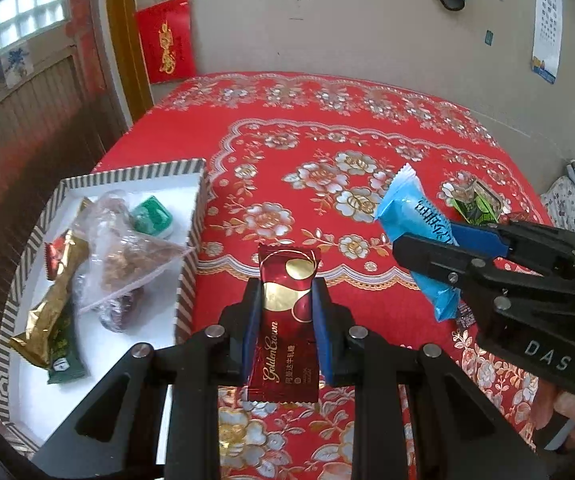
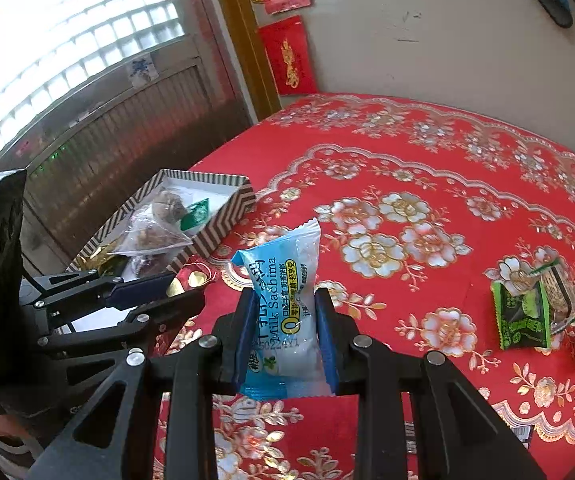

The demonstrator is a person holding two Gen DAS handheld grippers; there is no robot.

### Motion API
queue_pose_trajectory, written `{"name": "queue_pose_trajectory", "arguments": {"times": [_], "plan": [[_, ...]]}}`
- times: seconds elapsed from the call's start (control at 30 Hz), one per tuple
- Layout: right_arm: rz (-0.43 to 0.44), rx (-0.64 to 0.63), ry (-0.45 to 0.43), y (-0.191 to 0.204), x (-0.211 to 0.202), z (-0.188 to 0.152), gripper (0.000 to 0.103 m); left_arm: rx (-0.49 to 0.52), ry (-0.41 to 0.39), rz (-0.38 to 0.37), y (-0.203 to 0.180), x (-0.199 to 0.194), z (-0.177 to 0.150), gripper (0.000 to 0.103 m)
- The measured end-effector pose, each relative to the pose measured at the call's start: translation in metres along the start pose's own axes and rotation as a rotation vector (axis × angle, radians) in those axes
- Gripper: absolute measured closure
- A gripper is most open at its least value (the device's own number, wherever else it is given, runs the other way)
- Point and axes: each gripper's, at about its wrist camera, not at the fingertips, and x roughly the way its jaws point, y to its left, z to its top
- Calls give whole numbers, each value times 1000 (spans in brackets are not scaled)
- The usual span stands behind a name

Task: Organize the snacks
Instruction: 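Carry the red bar and blue sachima packet over the white box with both tools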

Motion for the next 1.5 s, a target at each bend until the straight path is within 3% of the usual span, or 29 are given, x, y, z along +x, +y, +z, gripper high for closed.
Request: {"name": "queue_pose_trajectory", "arguments": {"times": [0.77,1.5], "plan": [[60,-121,15,76,23,18,74,-95,-54,77,71,-35,-8,76],[157,-251,131,164,90,17,73,-241,-11,164,161,-33,-47,76]]}}
